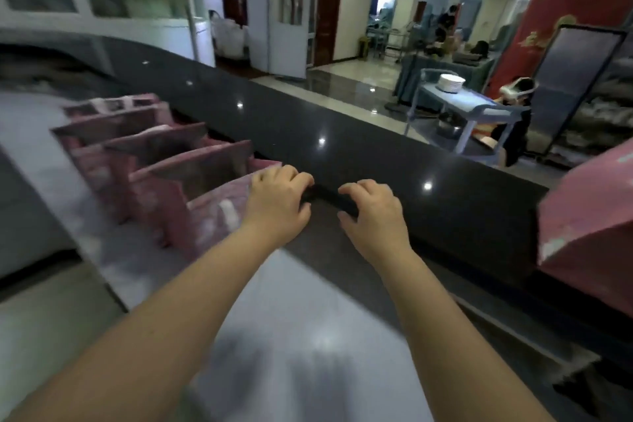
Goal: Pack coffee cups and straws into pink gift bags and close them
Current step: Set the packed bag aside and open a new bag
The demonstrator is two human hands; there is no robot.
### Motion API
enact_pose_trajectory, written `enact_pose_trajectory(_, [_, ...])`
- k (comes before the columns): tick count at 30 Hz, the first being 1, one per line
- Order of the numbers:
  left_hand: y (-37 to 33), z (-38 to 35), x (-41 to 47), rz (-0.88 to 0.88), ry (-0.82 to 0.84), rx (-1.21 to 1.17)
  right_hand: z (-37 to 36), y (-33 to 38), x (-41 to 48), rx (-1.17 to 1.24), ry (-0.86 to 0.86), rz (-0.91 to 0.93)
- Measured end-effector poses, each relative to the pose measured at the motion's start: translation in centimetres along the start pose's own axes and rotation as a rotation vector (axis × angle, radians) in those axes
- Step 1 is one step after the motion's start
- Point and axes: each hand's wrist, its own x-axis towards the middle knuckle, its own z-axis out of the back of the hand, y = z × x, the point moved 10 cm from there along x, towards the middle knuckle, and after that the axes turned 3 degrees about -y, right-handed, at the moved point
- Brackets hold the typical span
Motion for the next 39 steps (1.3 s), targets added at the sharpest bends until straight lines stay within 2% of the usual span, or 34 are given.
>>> enact_pose_trajectory(6, [18.0, 8.6, -6.3, 0.297, -0.017, 0.238, -6.2, 19.2, 3.6, 0.092, 0.022, 0.324])
enact_pose_trajectory(11, [31.0, 13.7, -12.8, 0.479, 0.061, 0.334, -12.3, 33.2, 3.5, 0.068, 0.063, 0.506])
enact_pose_trajectory(14, [38.4, 16.5, -15.7, 0.529, 0.065, 0.357, -16.2, 40.8, 3.8, 0.064, 0.094, 0.567])
enact_pose_trajectory(21, [52.4, 21.0, -18.3, 0.529, 0.063, 0.392, -23.4, 54.7, 7.1, 0.132, 0.130, 0.574])
enact_pose_trajectory(25, [57.8, 20.6, -16.3, 0.507, 0.081, 0.359, -26.0, 57.3, 10.8, 0.077, 0.139, 0.533])
enact_pose_trajectory(31, [62.5, 18.0, -8.9, 0.418, 0.056, 0.309, -27.3, 56.2, 18.8, -0.059, 0.102, 0.457])
enact_pose_trajectory(39, [64.7, 12.7, 2.4, 0.203, -0.007, 0.317, -29.4, 52.7, 30.1, -0.185, -0.001, 0.551])
